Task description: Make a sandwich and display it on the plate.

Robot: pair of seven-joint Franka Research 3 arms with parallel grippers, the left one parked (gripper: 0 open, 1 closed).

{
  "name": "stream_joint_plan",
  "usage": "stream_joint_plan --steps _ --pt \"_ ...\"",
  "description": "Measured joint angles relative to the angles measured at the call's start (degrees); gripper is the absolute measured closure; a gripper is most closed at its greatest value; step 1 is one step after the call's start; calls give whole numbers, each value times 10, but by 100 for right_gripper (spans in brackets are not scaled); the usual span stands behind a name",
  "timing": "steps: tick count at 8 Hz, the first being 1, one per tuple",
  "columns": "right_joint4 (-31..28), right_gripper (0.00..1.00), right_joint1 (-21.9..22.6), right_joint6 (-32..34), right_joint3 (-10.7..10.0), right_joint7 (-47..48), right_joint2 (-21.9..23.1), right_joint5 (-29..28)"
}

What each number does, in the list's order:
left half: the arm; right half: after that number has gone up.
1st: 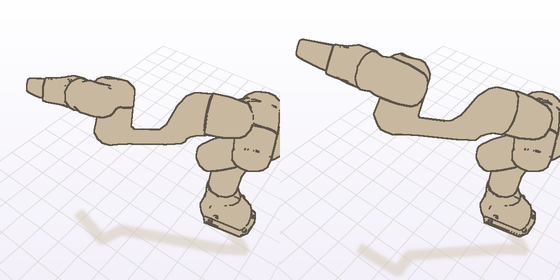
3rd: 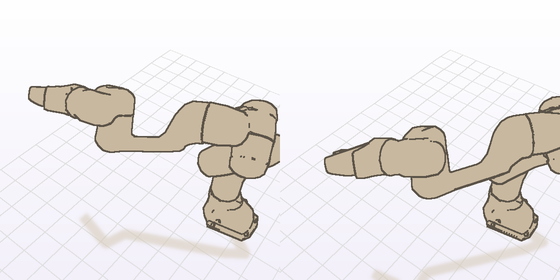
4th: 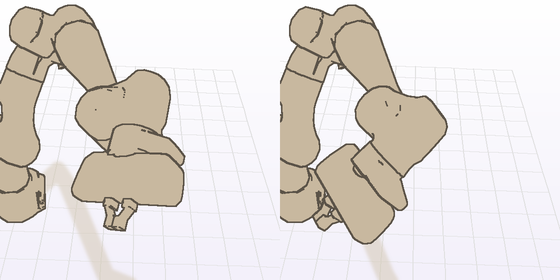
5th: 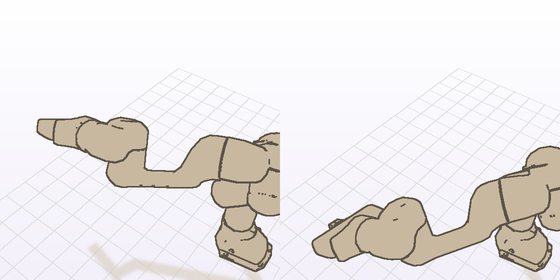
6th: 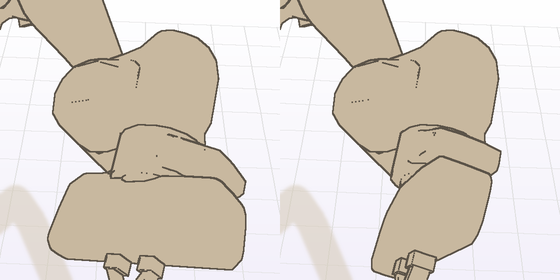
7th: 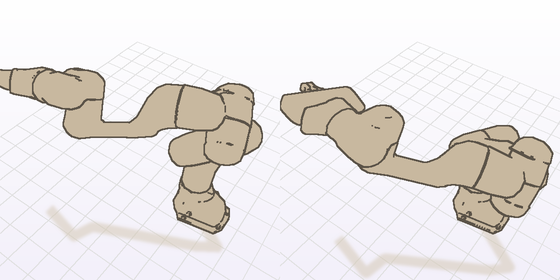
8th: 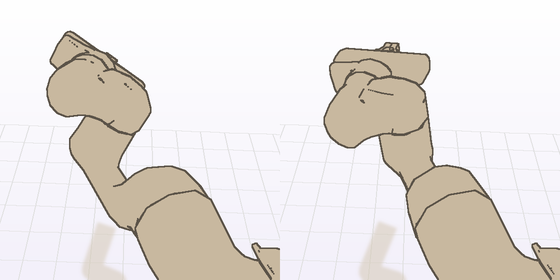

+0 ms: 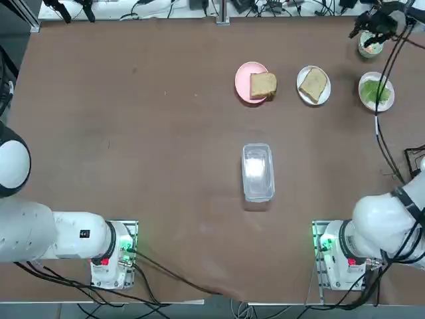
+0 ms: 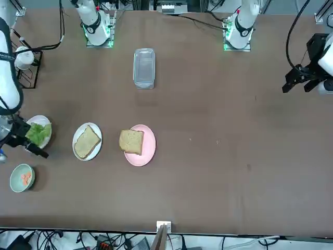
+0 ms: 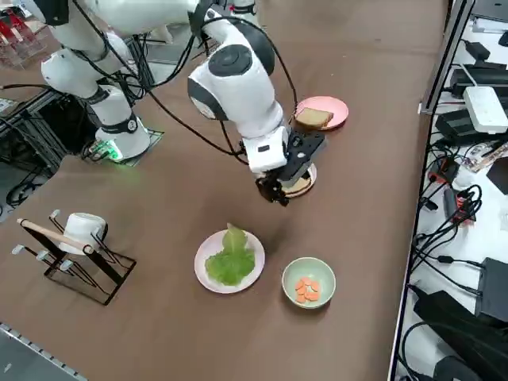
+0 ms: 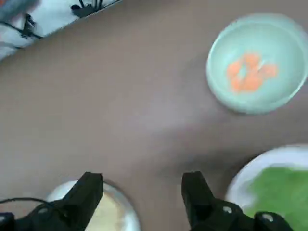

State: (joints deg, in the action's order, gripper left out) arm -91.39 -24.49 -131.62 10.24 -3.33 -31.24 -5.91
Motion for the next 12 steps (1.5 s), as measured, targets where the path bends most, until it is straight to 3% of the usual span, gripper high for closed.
stream_joint_plan --steps 6,9,12 --pt "211 0 -1 -1 0 -243 -193 170" --pt "248 4 -1 -27 0 -286 -248 191" --pt "255 62 -1 -33 -4 -288 -261 209"
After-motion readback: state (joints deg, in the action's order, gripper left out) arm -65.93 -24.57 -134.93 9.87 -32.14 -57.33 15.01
